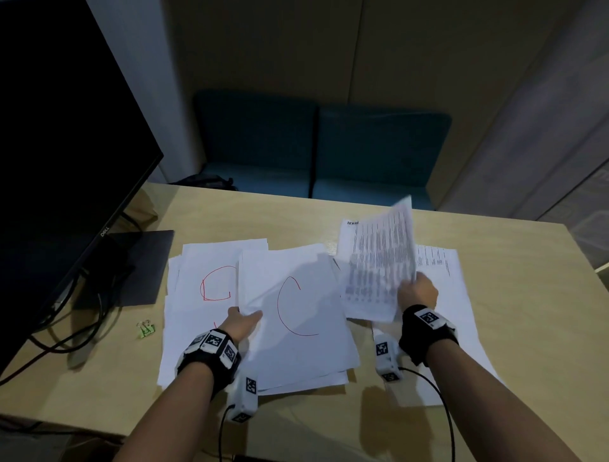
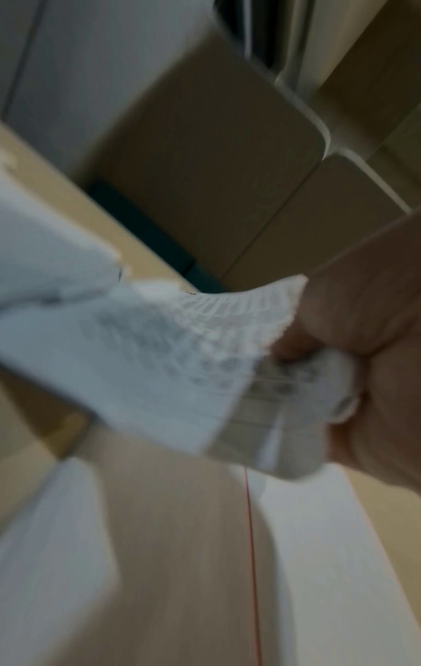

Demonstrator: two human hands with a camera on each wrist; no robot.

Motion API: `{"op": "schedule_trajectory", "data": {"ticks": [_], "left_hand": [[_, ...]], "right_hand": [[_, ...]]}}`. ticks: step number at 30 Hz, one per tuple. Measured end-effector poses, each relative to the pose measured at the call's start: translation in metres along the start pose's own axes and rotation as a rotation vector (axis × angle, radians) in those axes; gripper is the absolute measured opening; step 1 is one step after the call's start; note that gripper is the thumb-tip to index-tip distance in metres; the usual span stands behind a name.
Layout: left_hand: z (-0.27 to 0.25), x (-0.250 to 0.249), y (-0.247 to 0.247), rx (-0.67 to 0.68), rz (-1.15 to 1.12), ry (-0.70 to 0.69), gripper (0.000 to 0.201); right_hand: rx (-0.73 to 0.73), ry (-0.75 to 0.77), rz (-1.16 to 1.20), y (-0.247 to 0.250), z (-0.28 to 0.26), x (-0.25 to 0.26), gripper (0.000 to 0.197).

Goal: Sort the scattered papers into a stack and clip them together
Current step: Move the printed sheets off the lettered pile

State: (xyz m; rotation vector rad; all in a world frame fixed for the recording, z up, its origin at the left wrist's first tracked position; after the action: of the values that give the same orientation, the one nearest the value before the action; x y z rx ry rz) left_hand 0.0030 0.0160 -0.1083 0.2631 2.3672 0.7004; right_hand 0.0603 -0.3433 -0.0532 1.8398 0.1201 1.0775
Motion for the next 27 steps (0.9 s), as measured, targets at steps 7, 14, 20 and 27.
{"op": "schedule_trajectory", "data": {"ticks": [7,14,20,27], "left_hand": [[0.008,0.006,0.000,0.005,-0.178,0.066,0.083],[0.008,0.013,-0.004,0.083,-0.371,0.125,0.098],[0.020,0.015,-0.005,0.029,-0.243,0.053,0.083],[0.033,0.022,-0.008,0.005,0.011,-0.019,0.079]], "right_hand": [[-0.210,0.223,0.469,0.025,-0.023,0.068,0.017],[0.356,0.114,0.125,-0.043,-0.058,0.040,0.025],[0.504,0.180,-0.117,-0.066,-0.093,0.010,0.003],[0.203,0.044,-0.281,-0.023,-0.032,-0.018,0.028]]}}
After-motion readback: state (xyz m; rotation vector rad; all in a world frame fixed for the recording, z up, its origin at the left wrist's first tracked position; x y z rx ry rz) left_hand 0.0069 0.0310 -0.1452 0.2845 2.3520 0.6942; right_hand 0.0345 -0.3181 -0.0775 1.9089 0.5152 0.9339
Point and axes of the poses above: each hand's wrist, its own z-axis towards the middle knuckle, its own y-axis out of the back of the hand, x = y × z, the point moved 4 cm from there along z, towards the middle knuckle, and after that the axes turned 10 degrees about -x, right-handed, at the moved point
